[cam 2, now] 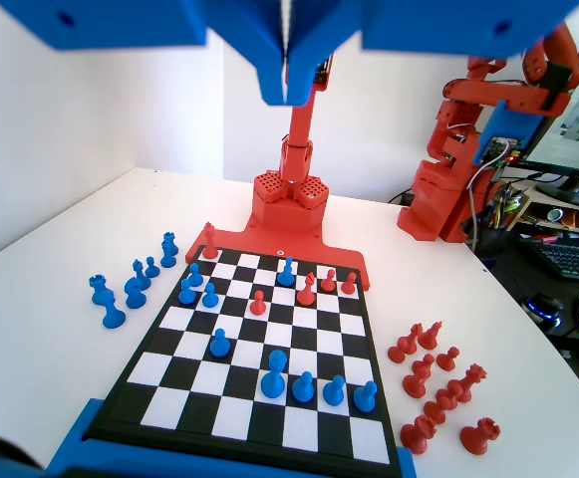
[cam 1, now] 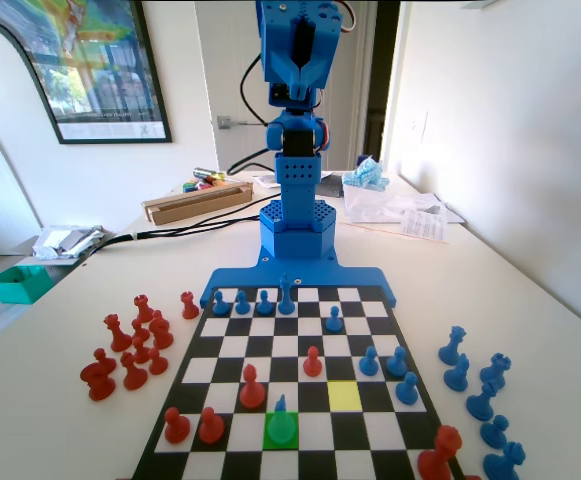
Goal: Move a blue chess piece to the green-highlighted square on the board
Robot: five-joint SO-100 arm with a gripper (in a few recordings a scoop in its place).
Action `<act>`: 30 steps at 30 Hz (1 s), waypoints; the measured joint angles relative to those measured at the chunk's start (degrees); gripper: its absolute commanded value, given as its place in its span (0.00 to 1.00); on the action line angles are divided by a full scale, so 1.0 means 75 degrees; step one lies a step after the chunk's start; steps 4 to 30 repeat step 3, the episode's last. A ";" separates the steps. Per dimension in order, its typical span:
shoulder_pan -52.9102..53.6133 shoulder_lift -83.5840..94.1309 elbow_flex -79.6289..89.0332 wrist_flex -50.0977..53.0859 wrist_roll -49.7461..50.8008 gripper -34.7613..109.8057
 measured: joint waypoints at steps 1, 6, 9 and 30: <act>0.0000 0.0000 0.0000 0.0000 0.0000 0.25; 0.0000 0.0000 0.0000 0.0000 0.0000 0.25; 0.0000 0.0000 0.0000 0.0000 0.0000 0.25; 0.0000 0.0000 0.0000 0.0000 0.0000 0.25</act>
